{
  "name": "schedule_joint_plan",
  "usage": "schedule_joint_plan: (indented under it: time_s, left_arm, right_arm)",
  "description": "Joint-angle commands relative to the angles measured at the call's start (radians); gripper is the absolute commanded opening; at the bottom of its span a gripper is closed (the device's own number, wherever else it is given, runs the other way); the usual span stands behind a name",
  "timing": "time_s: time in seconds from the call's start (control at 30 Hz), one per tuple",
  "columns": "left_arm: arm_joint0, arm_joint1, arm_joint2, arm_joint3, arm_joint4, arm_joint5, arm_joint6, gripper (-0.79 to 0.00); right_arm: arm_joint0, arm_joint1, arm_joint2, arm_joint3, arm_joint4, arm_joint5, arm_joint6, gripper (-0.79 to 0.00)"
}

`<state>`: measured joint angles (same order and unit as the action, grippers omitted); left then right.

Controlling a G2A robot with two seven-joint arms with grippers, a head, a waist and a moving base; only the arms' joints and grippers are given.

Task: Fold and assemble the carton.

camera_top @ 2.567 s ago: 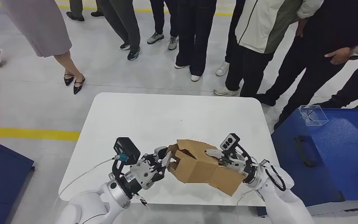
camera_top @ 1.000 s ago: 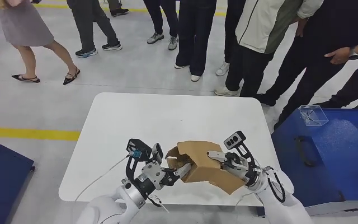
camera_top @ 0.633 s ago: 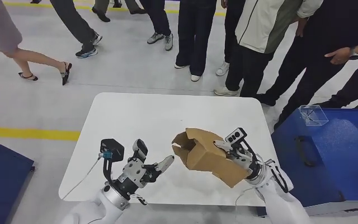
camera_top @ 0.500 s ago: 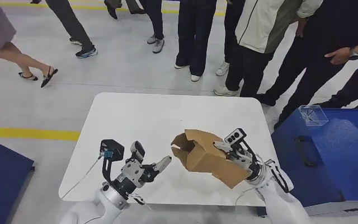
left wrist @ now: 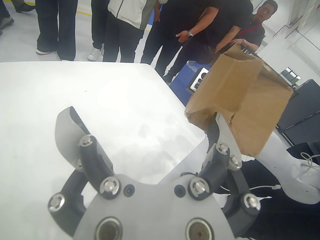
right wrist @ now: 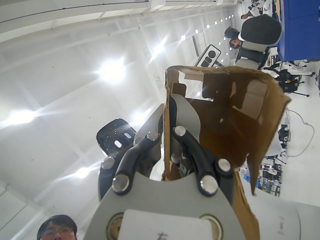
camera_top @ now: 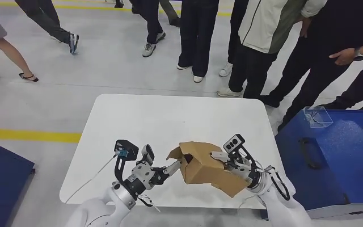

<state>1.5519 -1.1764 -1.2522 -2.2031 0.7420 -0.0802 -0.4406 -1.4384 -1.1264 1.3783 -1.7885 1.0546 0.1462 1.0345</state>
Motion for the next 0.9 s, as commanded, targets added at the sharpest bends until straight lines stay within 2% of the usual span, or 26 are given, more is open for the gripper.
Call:
schedule_joint_plan:
  time_s: [0.0, 0.13, 0.33, 0.53, 0.87]
  left_arm:
    - [-0.010, 0.000, 0.014, 0.007, 0.007, 0.000, -0.029, 0.000]
    - [-0.024, -0.002, 0.026, 0.008, 0.018, 0.018, -0.035, 0.000]
    - [0.001, -0.003, -0.034, -0.026, -0.061, 0.052, 0.038, 0.000]
    - [0.030, -0.005, -0.063, -0.061, -0.131, 0.036, 0.089, 0.000]
    - [-0.032, -0.008, 0.020, -0.019, 0.008, 0.091, 0.018, 0.000]
  right_arm:
    - [-0.001, 0.000, -0.002, -0.003, -0.016, -0.008, 0.001, -0.785]
    - [0.003, 0.000, 0.001, 0.001, -0.047, -0.043, -0.013, -0.785]
    - [0.020, -0.001, 0.004, 0.019, -0.130, -0.134, -0.032, -0.785]
    - [0.024, -0.001, -0.011, 0.034, -0.176, -0.155, -0.026, -0.785]
    - [0.024, 0.001, -0.013, 0.033, -0.177, -0.141, 0.002, -0.785]
